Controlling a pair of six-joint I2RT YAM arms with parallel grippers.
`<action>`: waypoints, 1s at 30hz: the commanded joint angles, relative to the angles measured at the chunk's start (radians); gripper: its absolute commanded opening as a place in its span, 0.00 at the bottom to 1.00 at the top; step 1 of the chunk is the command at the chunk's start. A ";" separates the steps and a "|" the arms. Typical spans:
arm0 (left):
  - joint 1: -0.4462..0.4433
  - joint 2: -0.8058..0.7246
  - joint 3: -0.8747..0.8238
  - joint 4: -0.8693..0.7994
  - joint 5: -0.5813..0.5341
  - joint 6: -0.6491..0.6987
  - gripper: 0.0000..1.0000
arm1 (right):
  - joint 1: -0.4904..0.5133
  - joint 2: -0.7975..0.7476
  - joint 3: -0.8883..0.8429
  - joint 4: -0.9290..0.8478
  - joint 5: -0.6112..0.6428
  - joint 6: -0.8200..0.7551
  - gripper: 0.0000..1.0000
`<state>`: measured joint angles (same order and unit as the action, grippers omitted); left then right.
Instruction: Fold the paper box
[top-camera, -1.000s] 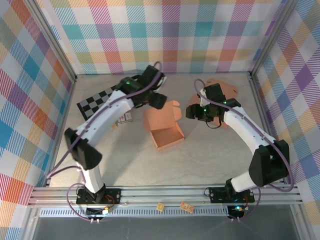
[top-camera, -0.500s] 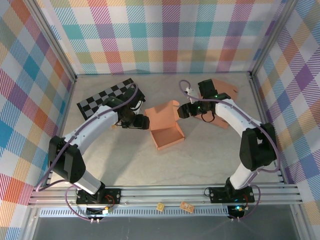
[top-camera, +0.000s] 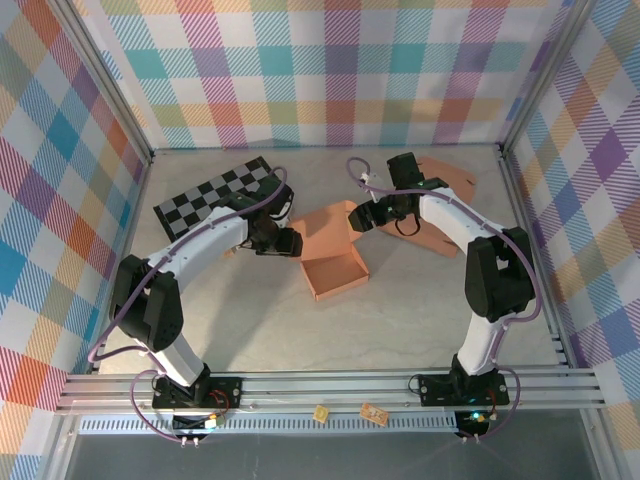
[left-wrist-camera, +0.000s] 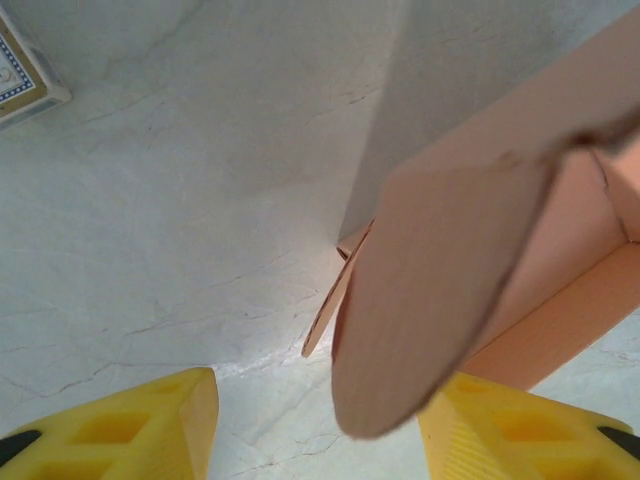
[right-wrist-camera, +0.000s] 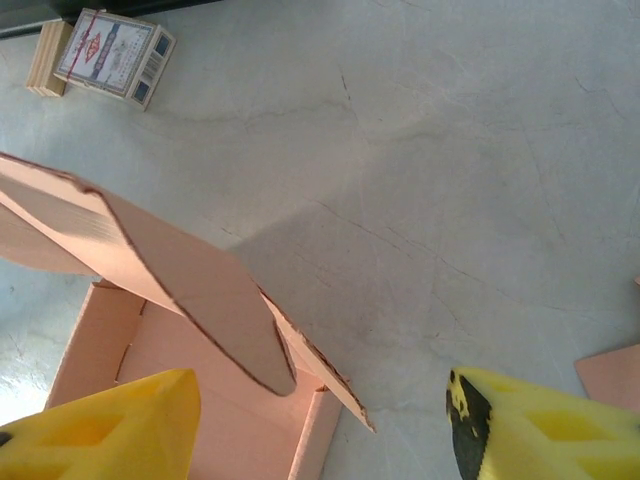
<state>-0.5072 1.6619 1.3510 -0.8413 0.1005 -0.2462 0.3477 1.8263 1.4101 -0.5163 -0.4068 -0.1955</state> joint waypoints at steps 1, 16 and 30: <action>0.006 0.026 0.008 0.022 0.031 -0.011 0.52 | 0.004 0.006 0.030 -0.003 -0.039 0.000 0.65; -0.025 0.081 0.041 0.052 0.023 -0.043 0.14 | 0.010 -0.012 0.020 -0.013 -0.085 0.061 0.60; -0.027 0.168 0.208 -0.030 -0.009 0.246 0.00 | 0.010 -0.203 -0.114 0.087 -0.067 0.291 0.61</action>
<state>-0.5278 1.8076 1.5173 -0.8188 0.0879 -0.1349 0.3527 1.7149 1.3231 -0.4942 -0.4500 -0.0025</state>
